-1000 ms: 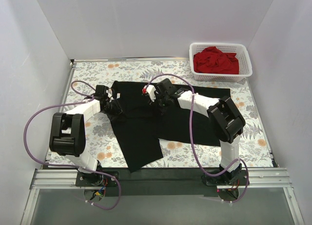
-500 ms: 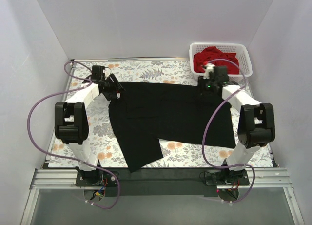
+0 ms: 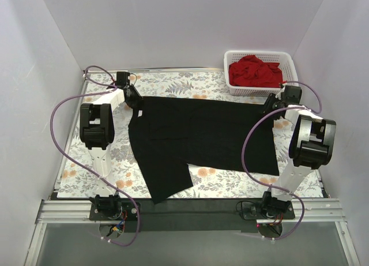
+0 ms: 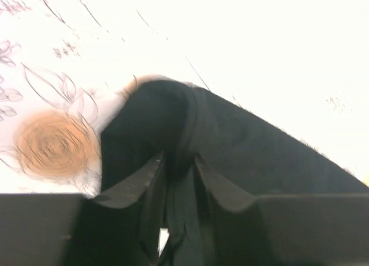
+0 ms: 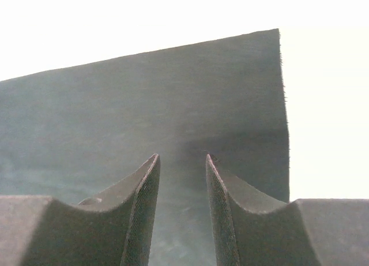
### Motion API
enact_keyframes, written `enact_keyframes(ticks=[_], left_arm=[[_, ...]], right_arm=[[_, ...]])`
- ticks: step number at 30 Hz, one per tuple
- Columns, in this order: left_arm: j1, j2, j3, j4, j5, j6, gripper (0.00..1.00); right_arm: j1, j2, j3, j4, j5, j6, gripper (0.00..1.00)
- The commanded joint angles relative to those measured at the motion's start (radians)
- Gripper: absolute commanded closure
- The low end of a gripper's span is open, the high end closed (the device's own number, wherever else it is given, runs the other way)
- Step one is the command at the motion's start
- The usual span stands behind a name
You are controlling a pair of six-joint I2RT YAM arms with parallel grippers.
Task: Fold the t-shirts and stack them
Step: Fold the tshirt
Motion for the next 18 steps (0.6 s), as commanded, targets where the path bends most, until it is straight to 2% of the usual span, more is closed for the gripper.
enact_keyframes(ticks=[1, 5, 6, 9, 11, 13, 14, 17, 18], left_arm=[[0.031, 0.042, 0.043, 0.003, -0.081, 0.017, 0.76], [0.053, 0.097, 0.073, 0.001, -0.084, 0.014, 0.84], [0.083, 0.102, 0.079, 0.001, -0.084, 0.016, 0.84], [0.085, 0.108, 0.104, 0.003, -0.092, 0.037, 0.84], [0.084, 0.096, 0.122, 0.001, -0.093, 0.063, 0.81], [0.085, 0.066, 0.116, 0.000, -0.083, 0.066, 0.74], [0.085, 0.040, 0.092, 0.001, -0.075, 0.065, 0.66], [0.080, -0.090, 0.038, 0.004, -0.029, 0.060, 0.53], [0.071, -0.175, -0.012, 0.004, -0.023, 0.056, 0.45]], right_arm=[[-0.036, 0.061, 0.013, 0.047, 0.010, 0.026, 0.61], [-0.082, 0.115, 0.026, 0.053, 0.011, 0.038, 0.61], [-0.088, 0.121, 0.028, 0.053, 0.016, 0.038, 0.61], [-0.100, 0.133, 0.042, 0.049, 0.030, 0.036, 0.61], [-0.103, 0.123, 0.049, 0.050, 0.027, 0.035, 0.61], [-0.096, 0.095, 0.053, 0.052, -0.011, 0.032, 0.62], [-0.079, 0.080, 0.053, 0.050, -0.015, 0.029, 0.61], [-0.030, 0.000, 0.020, 0.050, -0.028, 0.029, 0.61], [-0.016, -0.023, -0.008, 0.052, -0.048, 0.033, 0.62]])
